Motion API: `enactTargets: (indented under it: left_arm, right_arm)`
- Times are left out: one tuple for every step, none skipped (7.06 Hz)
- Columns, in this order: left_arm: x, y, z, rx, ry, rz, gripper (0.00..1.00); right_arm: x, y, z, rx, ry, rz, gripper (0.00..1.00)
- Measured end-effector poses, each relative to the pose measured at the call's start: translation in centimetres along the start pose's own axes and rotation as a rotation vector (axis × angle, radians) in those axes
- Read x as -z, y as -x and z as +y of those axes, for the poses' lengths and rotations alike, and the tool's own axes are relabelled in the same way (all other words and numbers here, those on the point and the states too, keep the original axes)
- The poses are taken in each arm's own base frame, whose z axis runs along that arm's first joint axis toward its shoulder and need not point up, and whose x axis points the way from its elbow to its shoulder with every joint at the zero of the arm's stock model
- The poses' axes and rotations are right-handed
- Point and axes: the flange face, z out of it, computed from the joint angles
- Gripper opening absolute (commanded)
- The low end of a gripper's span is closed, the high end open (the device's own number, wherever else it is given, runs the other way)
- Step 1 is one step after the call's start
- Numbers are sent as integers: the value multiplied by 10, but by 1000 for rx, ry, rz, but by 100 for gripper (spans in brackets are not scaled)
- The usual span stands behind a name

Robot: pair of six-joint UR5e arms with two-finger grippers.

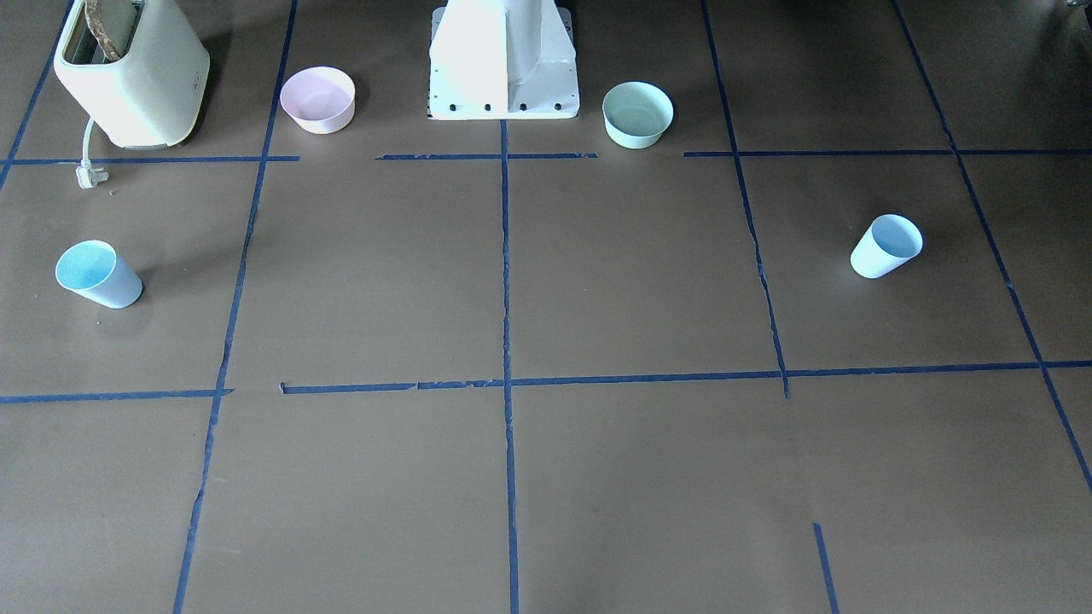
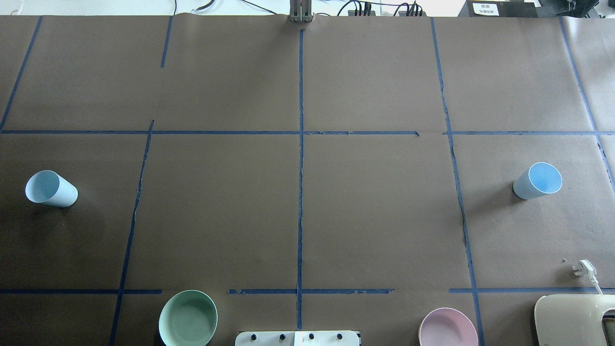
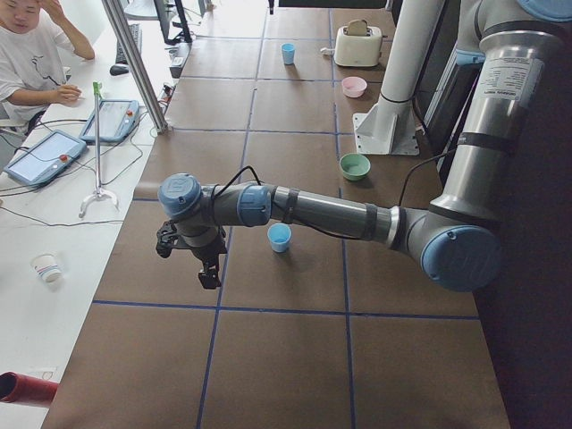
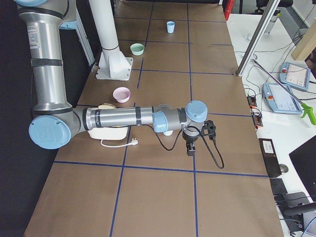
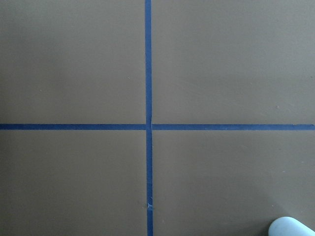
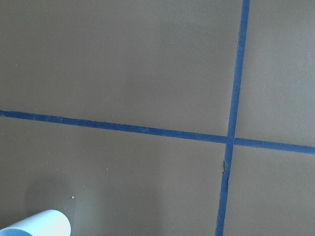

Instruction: Stack blue cups with both arms

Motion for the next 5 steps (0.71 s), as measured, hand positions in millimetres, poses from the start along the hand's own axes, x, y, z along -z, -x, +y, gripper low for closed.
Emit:
enactTargets:
  left_arm:
    - [3, -3, -1, -5, -10, -1, 100]
    - [8, -8, -2, -4, -12, 0, 100]
    - [9, -11, -1, -1, -8, -1, 100]
    - [9, -14, -1, -4, -7, -2, 100]
    - [8, -17, -2, -10, -8, -1, 100]
  right_arm:
    - [1, 1, 2, 0, -1, -1, 100]
    - [-1, -1, 5, -3, 2, 0, 100]
    - [-1, -2, 8, -6, 4, 0, 100]
    - [-3, -4, 10, -11, 7, 0, 100]
    - [-4, -5, 11, -13, 9, 0, 100]
